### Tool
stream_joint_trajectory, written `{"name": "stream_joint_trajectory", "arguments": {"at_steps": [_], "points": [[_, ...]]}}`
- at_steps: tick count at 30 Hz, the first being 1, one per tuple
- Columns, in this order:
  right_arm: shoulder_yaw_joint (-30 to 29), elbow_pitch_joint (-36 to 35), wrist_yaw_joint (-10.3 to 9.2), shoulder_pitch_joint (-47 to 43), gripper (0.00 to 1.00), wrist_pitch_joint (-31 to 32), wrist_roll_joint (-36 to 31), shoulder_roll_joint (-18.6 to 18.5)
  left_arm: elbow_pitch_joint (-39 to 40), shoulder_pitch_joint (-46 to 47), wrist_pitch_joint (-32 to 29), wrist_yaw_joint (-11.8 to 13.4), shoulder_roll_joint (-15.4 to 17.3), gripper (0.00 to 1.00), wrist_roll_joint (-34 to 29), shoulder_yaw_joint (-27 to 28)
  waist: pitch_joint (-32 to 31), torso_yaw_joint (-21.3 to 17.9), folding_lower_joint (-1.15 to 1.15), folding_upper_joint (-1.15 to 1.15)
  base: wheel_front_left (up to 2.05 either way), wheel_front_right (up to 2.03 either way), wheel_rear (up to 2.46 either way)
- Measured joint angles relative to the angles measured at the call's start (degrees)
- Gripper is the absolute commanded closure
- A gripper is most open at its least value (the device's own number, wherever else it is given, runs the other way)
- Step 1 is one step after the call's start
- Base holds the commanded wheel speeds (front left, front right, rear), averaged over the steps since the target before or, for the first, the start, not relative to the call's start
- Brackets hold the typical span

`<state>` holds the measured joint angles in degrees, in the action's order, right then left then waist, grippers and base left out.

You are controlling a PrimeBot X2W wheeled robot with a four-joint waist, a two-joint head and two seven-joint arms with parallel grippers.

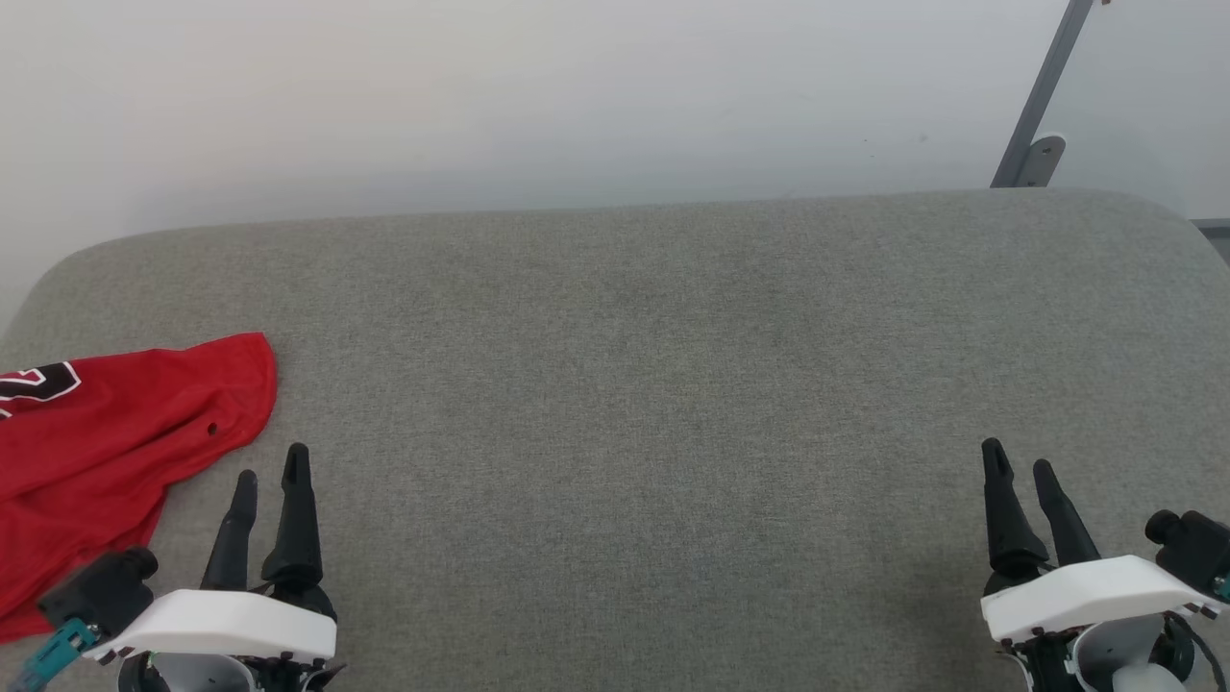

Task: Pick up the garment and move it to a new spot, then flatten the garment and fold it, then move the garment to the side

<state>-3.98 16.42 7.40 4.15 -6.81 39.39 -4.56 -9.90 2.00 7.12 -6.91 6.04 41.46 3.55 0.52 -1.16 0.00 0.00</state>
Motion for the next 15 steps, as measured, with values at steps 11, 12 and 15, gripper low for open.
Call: {"name": "stream_joint_trajectory", "arguments": {"at_steps": [11, 12, 15], "points": [[0.67, -0.1, 0.01, -0.01, 0.0, -1.56, -5.9, -0.37, 0.89, -0.29, 1.48, -0.16, 0.19, 0.0, -6.03, 0.02, 0.03, -0.06, 0.0, 0.0, 0.0, 0.0, 0.0], [0.78, -0.1, 0.01, -0.01, 0.0, -1.79, -6.44, -0.38, 0.97, -0.34, 1.55, -0.18, 0.23, 0.0, -6.49, 0.01, 0.02, -0.06, 0.0, 0.0, 0.0, 0.0, 0.0], [1.45, -0.09, 0.01, -0.01, 0.0, -2.11, -7.94, -0.53, 1.14, -0.68, 2.0, -0.22, 0.36, 0.0, -7.82, -0.08, -0.03, -0.06, 0.0, 0.0, 0.0, 0.0, 0.0]]}}
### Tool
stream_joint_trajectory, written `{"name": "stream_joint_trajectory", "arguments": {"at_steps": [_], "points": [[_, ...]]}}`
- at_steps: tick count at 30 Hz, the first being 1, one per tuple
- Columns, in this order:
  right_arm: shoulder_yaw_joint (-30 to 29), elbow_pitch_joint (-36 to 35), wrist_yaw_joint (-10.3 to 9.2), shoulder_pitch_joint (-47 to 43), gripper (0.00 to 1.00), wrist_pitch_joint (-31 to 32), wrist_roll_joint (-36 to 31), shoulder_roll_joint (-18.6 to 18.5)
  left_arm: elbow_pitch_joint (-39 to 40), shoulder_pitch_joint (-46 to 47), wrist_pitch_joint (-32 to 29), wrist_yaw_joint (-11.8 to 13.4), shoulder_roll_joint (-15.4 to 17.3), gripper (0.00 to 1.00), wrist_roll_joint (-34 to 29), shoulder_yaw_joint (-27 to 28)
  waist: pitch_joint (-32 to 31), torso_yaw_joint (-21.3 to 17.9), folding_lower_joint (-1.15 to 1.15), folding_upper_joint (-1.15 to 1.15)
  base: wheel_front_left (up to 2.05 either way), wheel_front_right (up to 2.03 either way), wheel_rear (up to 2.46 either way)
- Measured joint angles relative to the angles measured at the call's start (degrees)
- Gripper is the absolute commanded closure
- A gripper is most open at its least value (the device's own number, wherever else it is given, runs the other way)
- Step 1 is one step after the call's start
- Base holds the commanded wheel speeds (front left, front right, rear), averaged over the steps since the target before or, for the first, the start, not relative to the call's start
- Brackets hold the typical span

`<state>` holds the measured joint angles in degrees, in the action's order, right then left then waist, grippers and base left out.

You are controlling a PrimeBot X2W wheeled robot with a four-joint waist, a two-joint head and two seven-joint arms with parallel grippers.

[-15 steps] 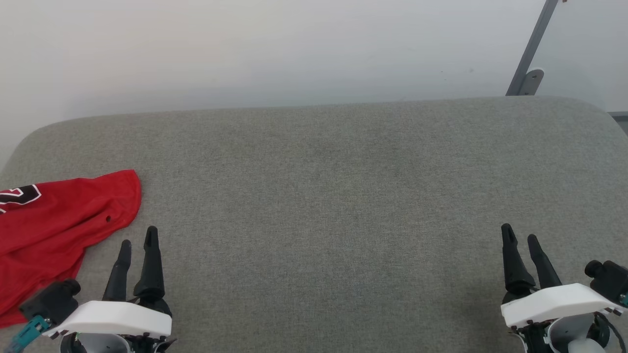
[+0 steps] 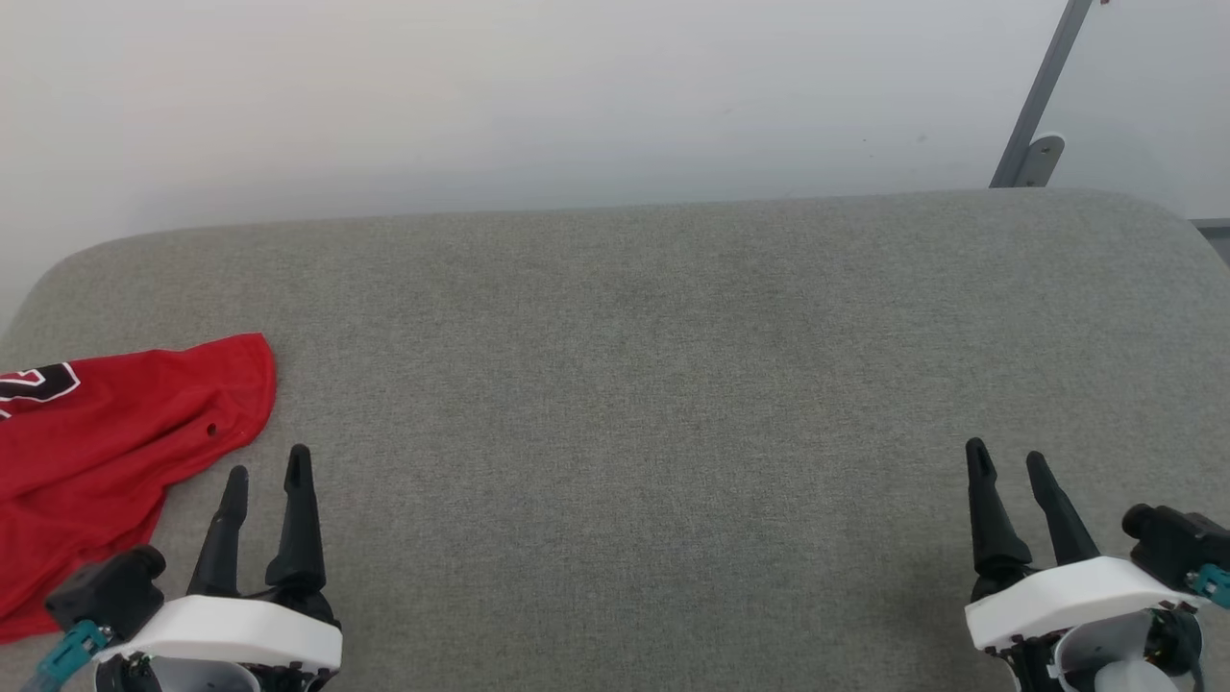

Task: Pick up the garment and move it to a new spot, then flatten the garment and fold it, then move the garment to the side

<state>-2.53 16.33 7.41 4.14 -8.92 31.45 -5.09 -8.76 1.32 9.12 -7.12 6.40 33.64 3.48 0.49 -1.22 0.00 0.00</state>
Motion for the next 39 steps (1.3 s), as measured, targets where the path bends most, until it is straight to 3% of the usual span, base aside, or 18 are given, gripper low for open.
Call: {"name": "stream_joint_trajectory", "arguments": {"at_steps": [39], "points": [[3.23, -1.14, 0.02, -0.04, 0.0, -4.89, -18.16, -0.69, 2.09, -0.7, 4.78, -0.19, 2.43, 0.0, -17.66, -1.81, 0.13, -0.45, 0.0, 0.0, 0.0, 0.0, 0.0]]}}
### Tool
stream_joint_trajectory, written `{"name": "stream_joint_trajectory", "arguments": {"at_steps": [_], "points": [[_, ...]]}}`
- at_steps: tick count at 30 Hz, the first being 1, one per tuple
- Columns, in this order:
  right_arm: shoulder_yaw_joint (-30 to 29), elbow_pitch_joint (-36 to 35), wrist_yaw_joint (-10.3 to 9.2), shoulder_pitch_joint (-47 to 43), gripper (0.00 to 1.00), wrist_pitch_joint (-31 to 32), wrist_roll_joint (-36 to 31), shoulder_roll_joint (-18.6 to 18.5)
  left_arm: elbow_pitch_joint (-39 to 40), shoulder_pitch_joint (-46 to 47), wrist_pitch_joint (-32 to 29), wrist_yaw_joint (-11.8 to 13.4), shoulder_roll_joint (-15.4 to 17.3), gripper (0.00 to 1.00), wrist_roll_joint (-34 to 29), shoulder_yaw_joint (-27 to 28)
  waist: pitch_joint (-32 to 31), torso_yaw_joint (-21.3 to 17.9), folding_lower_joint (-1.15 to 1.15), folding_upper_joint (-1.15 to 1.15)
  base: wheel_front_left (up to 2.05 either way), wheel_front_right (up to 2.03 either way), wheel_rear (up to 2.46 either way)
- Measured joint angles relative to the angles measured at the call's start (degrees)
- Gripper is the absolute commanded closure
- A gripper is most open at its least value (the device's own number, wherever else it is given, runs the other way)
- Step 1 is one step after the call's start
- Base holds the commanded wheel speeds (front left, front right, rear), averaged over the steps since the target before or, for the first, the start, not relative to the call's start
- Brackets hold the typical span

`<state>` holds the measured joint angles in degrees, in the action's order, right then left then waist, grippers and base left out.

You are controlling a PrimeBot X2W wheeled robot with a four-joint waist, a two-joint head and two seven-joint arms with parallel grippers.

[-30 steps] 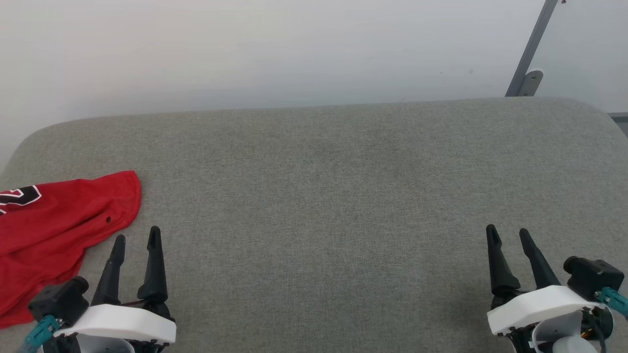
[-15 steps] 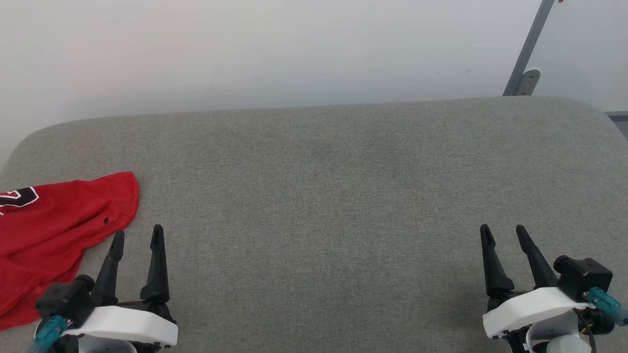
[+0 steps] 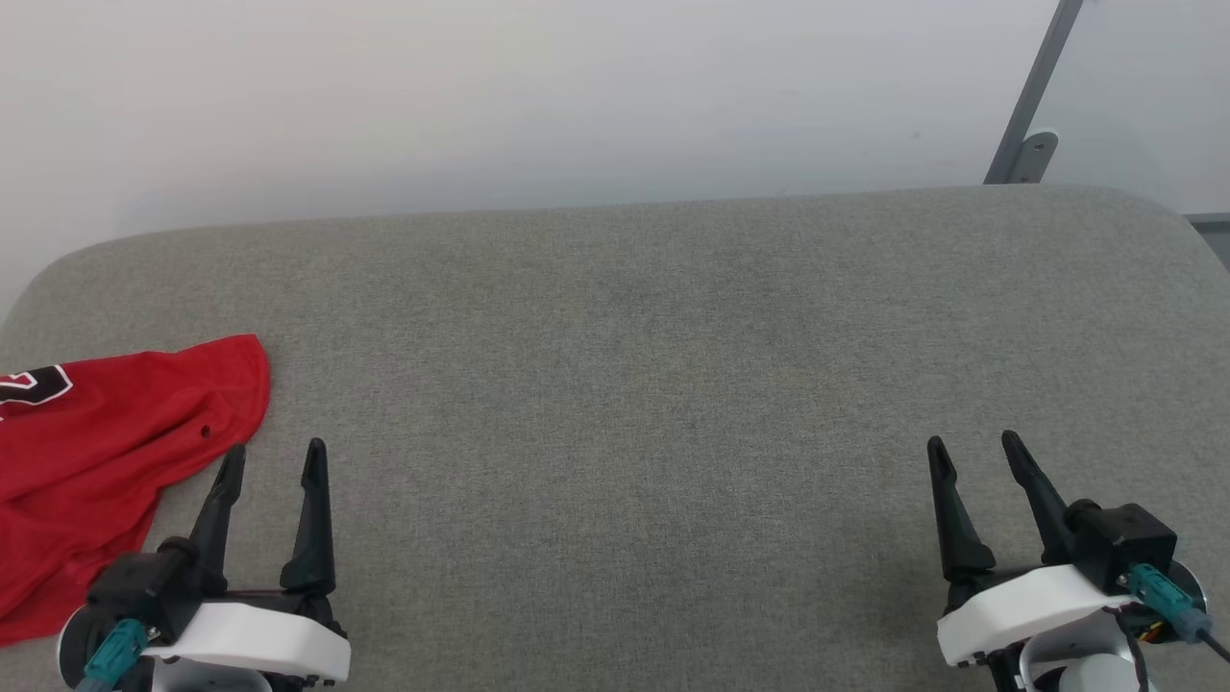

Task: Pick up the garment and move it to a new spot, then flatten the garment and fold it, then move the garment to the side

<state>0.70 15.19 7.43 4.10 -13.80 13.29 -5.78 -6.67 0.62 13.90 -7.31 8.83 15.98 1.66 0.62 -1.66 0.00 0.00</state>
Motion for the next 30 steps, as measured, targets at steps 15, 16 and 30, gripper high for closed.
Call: {"name": "stream_joint_trajectory", "arguments": {"at_steps": [15, 16, 30], "points": [[0.43, -0.76, 0.05, -0.05, 0.0, -1.16, -4.72, 0.0, 0.53, 0.0, 1.01, -0.01, 0.48, 0.0, -3.53, -0.02, 0.15, 0.14, 0.0, 0.0, 0.0, 0.0, 0.0], [0.41, -0.83, 0.04, -0.05, 0.0, -1.16, -4.76, 0.0, 0.53, 0.0, 1.01, -0.01, 0.48, 0.0, -3.53, -0.02, 0.17, 0.14, 0.0, 0.0, 0.0, 0.0, 0.0], [0.05, -1.46, 0.04, -0.37, 0.0, -1.18, -4.91, 0.32, -0.03, 0.02, 1.02, -0.01, 0.44, 0.0, -3.36, 0.48, 0.11, 0.76, 0.0, 0.0, 0.0, 0.0, 0.0]]}}
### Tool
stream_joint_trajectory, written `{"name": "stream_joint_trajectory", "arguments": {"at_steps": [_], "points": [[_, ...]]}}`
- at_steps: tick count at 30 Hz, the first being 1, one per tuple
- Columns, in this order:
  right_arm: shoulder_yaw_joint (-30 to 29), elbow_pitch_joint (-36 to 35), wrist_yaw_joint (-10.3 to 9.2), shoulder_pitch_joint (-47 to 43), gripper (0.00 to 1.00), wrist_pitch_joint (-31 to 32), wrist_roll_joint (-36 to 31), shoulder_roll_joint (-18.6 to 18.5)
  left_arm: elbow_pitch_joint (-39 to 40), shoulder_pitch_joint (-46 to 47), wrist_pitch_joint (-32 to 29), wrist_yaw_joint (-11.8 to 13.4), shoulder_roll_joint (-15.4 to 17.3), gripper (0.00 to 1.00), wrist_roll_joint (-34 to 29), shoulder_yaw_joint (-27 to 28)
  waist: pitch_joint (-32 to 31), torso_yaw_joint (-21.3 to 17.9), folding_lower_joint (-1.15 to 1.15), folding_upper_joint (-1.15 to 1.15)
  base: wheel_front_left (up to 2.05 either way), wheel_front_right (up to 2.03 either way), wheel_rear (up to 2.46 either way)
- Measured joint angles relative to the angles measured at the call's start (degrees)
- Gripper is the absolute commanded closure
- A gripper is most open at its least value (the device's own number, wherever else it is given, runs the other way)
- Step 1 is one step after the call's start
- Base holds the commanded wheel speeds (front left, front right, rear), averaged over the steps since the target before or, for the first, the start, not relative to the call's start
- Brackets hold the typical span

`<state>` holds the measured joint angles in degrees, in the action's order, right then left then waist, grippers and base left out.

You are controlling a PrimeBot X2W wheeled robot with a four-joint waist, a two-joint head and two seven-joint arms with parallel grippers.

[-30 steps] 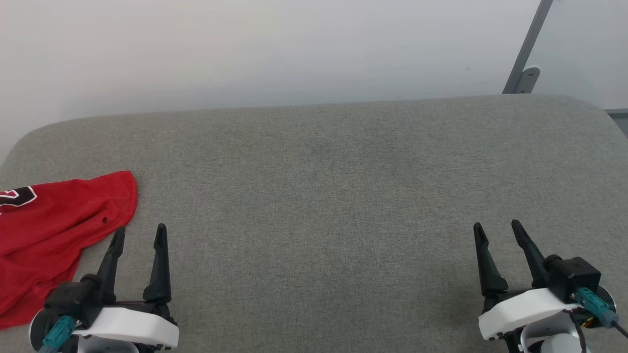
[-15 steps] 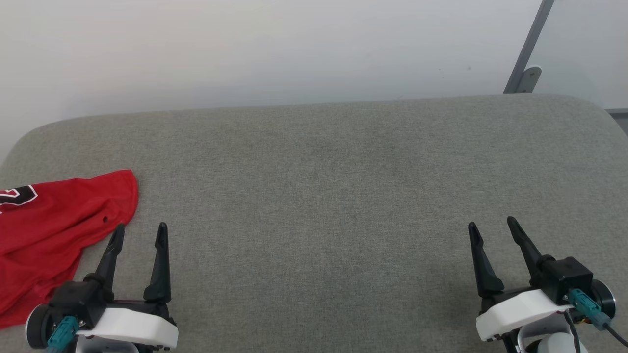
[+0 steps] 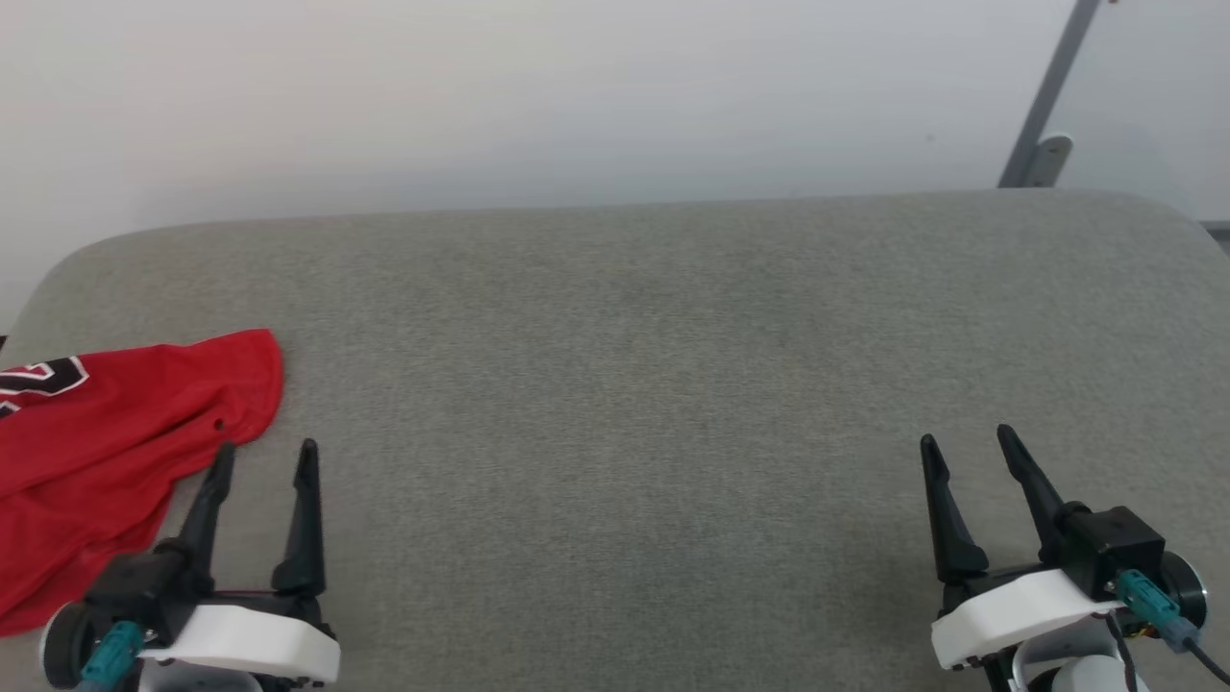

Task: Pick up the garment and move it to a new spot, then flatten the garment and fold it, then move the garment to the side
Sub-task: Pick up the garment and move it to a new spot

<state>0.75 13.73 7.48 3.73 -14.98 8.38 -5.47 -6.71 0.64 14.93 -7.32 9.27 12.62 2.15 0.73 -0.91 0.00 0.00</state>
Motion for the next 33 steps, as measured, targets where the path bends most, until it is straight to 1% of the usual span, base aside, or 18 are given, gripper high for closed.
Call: {"name": "stream_joint_trajectory", "arguments": {"at_steps": [5, 9, 19, 27, 33], "points": [[1.14, -0.54, 0.0, -0.22, 0.0, 0.91, 0.59, 0.2, -0.74, 0.2, 0.04, 0.02, -0.09, 0.0, 0.26, 2.29, -0.54, 2.7, 0.0, 0.0, 0.0, 0.0, 0.0], [2.6, -1.12, 0.01, -0.2, 0.0, 2.57, 1.41, 0.14, -1.25, 0.33, 0.03, 0.31, -0.36, 0.0, 0.49, 4.0, -1.04, 5.6, 0.0, 0.0, 0.0, 0.0, 0.0], [6.97, -2.6, 0.01, 0.01, 0.0, 5.89, 3.31, -0.77, -1.82, -0.09, 0.04, 1.37, -0.99, 0.0, 1.24, 7.45, -2.46, 15.09, 0.0, 0.0, 0.0, 0.0, 0.0], [9.7, -2.74, 0.01, 0.52, 0.0, 6.49, 4.52, -1.25, -1.76, -0.98, 0.04, 1.87, -1.18, 0.0, 1.75, 8.29, -3.25, 22.61, 0.0, 0.0, 0.0, 0.0, 0.0], [10.28, -2.72, 0.01, 1.26, 0.0, 6.89, 4.68, -1.21, -1.67, -1.16, 0.04, 2.11, -1.53, 0.0, 2.21, 8.4, -3.18, 26.99, 0.0, 0.0, 0.0, 0.0, 0.0]]}}
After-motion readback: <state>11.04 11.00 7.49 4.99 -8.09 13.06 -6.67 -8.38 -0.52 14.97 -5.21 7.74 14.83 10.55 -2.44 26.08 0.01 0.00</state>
